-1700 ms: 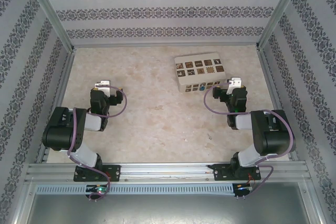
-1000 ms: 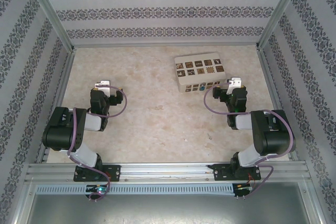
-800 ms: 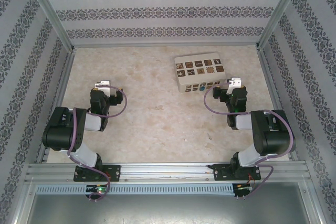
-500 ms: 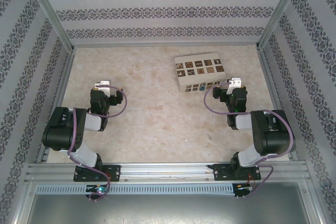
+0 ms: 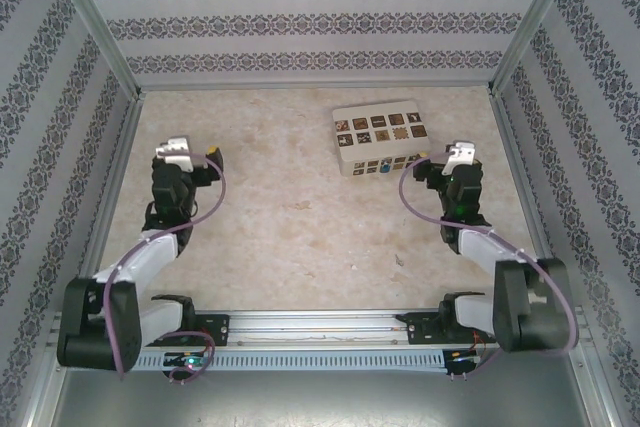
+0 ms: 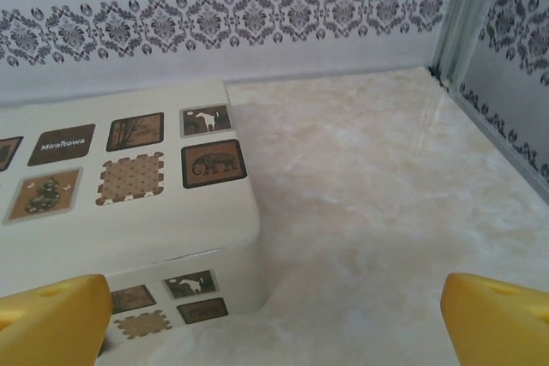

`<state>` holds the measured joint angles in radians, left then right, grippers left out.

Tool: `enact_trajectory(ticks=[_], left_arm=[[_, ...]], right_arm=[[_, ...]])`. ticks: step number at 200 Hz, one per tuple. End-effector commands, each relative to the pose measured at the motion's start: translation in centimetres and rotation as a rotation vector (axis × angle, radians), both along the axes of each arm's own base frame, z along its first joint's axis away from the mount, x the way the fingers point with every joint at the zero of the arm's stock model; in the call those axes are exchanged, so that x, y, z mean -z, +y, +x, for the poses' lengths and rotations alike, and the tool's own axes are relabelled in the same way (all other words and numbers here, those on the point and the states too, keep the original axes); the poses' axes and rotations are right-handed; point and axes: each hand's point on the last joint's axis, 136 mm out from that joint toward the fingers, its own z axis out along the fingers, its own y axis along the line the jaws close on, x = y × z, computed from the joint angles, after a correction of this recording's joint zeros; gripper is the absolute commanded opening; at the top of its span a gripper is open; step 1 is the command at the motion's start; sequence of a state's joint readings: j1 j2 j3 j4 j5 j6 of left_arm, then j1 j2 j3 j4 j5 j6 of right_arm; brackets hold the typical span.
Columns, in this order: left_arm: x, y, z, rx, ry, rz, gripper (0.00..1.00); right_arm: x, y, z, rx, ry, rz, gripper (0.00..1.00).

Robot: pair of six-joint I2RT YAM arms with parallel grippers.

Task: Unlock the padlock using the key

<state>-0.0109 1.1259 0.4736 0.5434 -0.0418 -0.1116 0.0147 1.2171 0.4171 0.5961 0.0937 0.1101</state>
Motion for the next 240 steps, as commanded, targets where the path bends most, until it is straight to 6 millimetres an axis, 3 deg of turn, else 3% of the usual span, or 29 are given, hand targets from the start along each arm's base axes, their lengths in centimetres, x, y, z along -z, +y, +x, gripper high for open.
enact_trajectory(ticks=[1, 32, 65, 90, 162, 203, 240], left_arm=[[2.3, -1.7, -1.9, 0.068, 0.229, -0.131, 0.99], [1.2, -3.6, -3.1, 0.117, 0.295, -0.281, 0.99], [1.7, -6.7, -3.0, 0.174, 0.382, -0.401, 0.99], [2.2, -11.0, -1.6, 0.266, 0.446, -0.406, 0.99], [3.0, -26.2, 4.2, 0.563, 0.507, -0.53, 1.0], [5.2, -31.3, 6.4, 0.623, 0.585, -0.568, 1.0], [7.4, -33.8, 7.9, 0.613, 0.625, -0.602, 1.0]], right_arm=[[0.1, 0.2, -0.8, 0.004, 0.146, 0.103, 0.98], [-1.8, 1.4, -0.6, -0.093, 0.232, 0.284, 0.98], [-1.6, 1.9, 1.2, -0.134, 0.333, 0.446, 0.98], [-0.4, 1.8, 3.2, -0.135, 0.393, 0.503, 0.99], [2.4, 1.2, 9.4, -0.139, 0.481, 0.531, 0.98], [3.4, 2.0, 10.9, -0.181, 0.52, 0.569, 0.99], [4.6, 3.0, 11.3, -0.218, 0.567, 0.59, 0.98]])
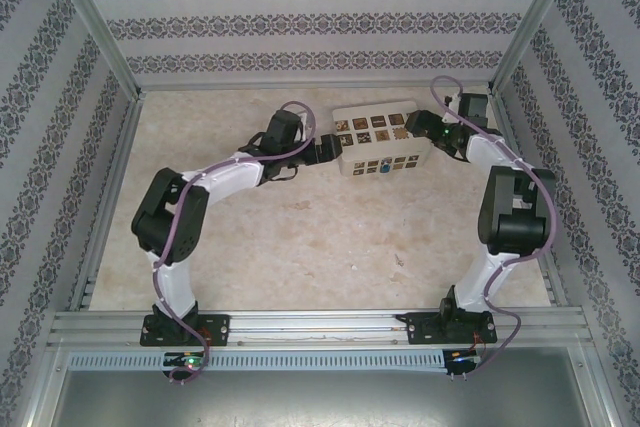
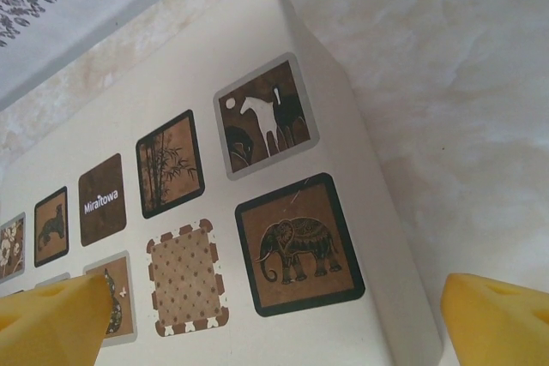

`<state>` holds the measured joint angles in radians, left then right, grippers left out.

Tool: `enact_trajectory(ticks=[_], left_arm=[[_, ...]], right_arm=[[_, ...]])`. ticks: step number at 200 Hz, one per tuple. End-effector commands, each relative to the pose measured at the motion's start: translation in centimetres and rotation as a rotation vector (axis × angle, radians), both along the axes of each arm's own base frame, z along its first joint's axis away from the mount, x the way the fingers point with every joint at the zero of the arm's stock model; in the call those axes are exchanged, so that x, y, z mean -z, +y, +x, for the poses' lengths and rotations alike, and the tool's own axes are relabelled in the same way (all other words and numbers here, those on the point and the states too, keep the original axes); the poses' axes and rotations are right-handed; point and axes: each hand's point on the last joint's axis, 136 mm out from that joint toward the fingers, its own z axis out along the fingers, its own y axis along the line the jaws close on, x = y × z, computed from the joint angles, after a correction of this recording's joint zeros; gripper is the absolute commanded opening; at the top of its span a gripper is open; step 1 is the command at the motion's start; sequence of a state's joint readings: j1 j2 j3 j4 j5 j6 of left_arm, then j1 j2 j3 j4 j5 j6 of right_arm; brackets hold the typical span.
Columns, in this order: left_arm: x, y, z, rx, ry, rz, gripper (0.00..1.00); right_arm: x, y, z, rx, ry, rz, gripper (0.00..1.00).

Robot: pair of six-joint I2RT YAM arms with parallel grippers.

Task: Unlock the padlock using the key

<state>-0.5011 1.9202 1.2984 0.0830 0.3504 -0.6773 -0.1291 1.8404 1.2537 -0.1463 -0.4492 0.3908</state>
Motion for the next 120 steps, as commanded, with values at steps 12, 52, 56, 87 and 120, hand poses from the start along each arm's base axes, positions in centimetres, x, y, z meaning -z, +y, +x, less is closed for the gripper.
enact_trajectory(ticks=[12, 52, 56, 87, 120], left_arm=[[0.3, -2.9, 1.2, 0.014, 0.023, -0.065, 1.0], [1.3, -5.2, 2.1, 0.055, 0.053, -0.085, 1.0], [1.3, -5.4, 2.1, 0.059, 0.055, -0.087, 1.0], [1.2, -6.6, 2.3, 0.094, 0.06, -0.102, 1.0], [0.9, -7.0, 2.1, 0.118, 0.06, -0.116, 1.0]], right_arm=[[0.5, 1.2, 0.1, -0.054, 0.032, 0.04, 0.98], [0.6, 2.5, 0.0, -0.109, 0.038, 0.068, 0.98], [0.6, 2.6, -0.1, -0.114, 0.038, 0.07, 0.99], [0.3, 4.4, -1.0, -0.173, 0.043, 0.097, 0.98], [0.2, 6.5, -2.4, -0.226, 0.049, 0.108, 0.99]])
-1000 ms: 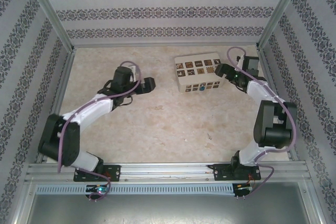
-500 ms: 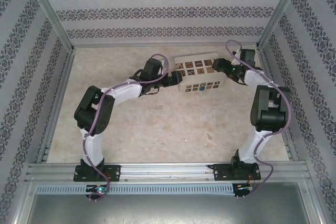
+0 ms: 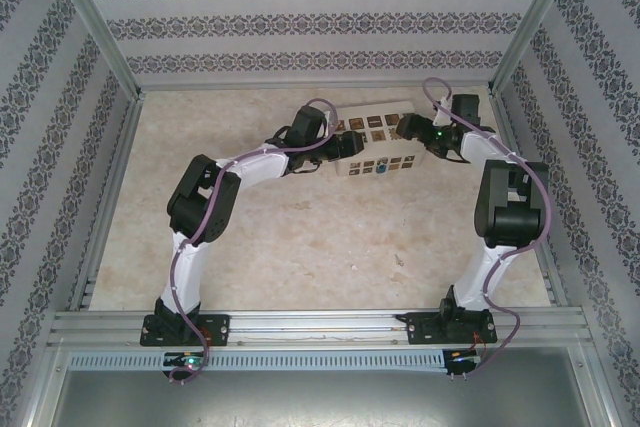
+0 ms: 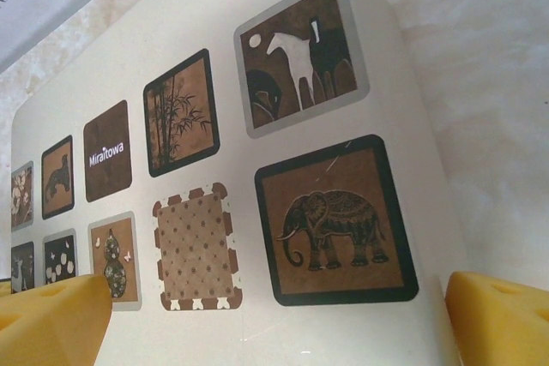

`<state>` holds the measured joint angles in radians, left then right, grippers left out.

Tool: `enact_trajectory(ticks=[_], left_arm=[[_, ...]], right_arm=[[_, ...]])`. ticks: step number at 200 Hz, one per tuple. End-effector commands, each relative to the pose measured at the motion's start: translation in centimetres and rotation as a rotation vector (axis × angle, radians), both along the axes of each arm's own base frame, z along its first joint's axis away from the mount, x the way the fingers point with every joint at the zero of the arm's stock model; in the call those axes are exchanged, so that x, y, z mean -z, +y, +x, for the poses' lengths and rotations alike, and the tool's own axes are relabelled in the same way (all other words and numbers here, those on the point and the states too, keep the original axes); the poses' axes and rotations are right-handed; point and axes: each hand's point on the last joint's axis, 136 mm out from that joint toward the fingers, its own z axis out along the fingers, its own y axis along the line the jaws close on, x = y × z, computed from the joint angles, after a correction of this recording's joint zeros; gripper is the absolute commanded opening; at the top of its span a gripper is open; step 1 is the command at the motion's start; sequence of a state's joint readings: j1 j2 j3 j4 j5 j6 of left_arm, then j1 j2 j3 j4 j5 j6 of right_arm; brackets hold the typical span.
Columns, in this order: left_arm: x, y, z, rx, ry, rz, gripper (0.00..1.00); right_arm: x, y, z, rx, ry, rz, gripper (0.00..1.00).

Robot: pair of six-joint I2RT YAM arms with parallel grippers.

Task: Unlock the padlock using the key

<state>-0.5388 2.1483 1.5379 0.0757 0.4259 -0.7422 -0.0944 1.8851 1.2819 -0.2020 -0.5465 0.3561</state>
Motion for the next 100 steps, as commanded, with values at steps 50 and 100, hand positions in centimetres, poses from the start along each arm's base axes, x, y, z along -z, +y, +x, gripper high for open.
enact_trajectory(ticks=[50, 100], left_arm=[[-2.6, -0.6, -1.6, 0.056, -0.037, -0.036, 1.0], [-4.0, 1.2, -2.6, 0.042, -0.066, -0.039, 0.99]], right_arm=[[-1.6, 6.4, -4.7, -0.175, -0.001, 0.088, 0.99], [-1.6, 9.2, -7.7, -0.215, -0.006, 0.097, 0.98]])
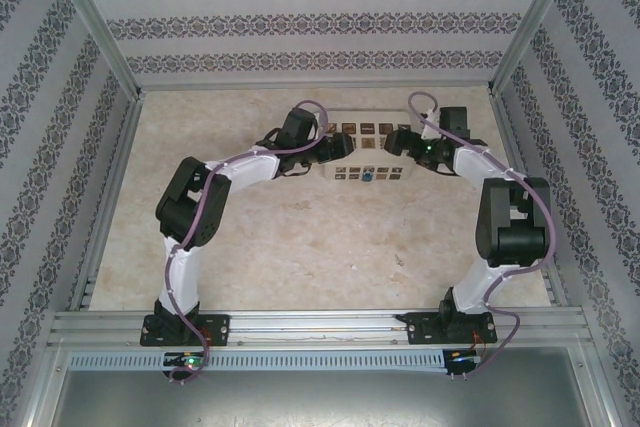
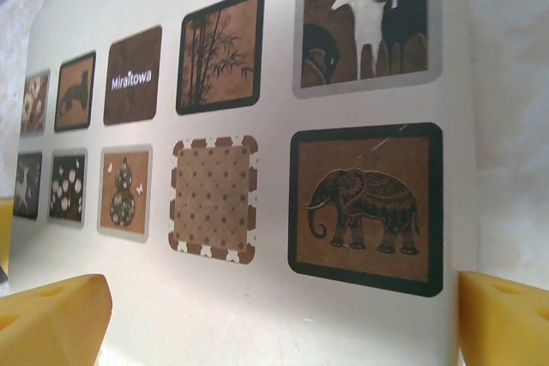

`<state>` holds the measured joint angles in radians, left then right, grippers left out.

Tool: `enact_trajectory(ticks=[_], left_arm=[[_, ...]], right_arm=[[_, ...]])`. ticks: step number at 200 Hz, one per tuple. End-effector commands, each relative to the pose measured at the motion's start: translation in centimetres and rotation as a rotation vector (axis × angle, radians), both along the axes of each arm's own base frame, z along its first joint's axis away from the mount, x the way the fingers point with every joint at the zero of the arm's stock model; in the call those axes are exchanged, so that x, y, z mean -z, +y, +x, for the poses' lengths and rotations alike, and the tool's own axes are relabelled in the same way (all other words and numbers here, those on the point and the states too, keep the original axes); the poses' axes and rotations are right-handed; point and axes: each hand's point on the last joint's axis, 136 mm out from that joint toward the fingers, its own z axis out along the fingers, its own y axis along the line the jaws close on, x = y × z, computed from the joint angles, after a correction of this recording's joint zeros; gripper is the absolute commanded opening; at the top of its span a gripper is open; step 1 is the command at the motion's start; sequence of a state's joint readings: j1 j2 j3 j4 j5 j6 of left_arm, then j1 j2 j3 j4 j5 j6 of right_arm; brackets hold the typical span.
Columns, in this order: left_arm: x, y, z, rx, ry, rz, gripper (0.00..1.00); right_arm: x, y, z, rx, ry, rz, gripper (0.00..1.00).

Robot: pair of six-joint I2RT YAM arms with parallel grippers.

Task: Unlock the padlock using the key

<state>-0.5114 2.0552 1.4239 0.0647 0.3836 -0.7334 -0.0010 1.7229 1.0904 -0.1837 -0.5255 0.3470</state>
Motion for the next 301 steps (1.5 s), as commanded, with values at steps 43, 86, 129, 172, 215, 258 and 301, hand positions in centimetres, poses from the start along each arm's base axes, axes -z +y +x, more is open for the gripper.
enact_trajectory(ticks=[43, 86, 129, 172, 215, 258, 301], left_arm=[[-4.3, 0.5, -2.9, 0.068, -0.069, -0.081, 0.99], [-4.5, 3.2, -4.0, 0.029, -0.064, -0.058, 0.99], [-4.1, 5.8, -4.1, -0.021, -0.054, -0.037, 1.0], [-3.4, 8.1, -3.7, -0.072, -0.043, -0.012, 1.0], [-2.5, 10.3, -3.6, -0.114, -0.024, -0.007, 1.0], [-2.7, 13.2, -3.7, -0.171, -0.042, 0.045, 0.99], [-5.4, 18.0, -5.2, -0.241, -0.133, 0.114, 0.99]], right_arm=[[-1.6, 7.5, -5.3, -0.156, -0.011, 0.121, 0.99], [-1.1, 10.2, -8.0, -0.179, -0.01, 0.128, 0.98], [-0.6, 12.9, -10.3, -0.207, -0.006, 0.12, 0.99], [-0.6, 14.5, -11.4, -0.241, -0.002, 0.112, 0.98], [-0.1, 15.0, -12.2, -0.259, 0.03, 0.108, 0.98], [-0.7, 12.1, -11.9, -0.152, -0.009, -0.03, 0.98], [-2.4, 6.6, -13.8, -0.027, -0.002, -0.24, 0.98]])
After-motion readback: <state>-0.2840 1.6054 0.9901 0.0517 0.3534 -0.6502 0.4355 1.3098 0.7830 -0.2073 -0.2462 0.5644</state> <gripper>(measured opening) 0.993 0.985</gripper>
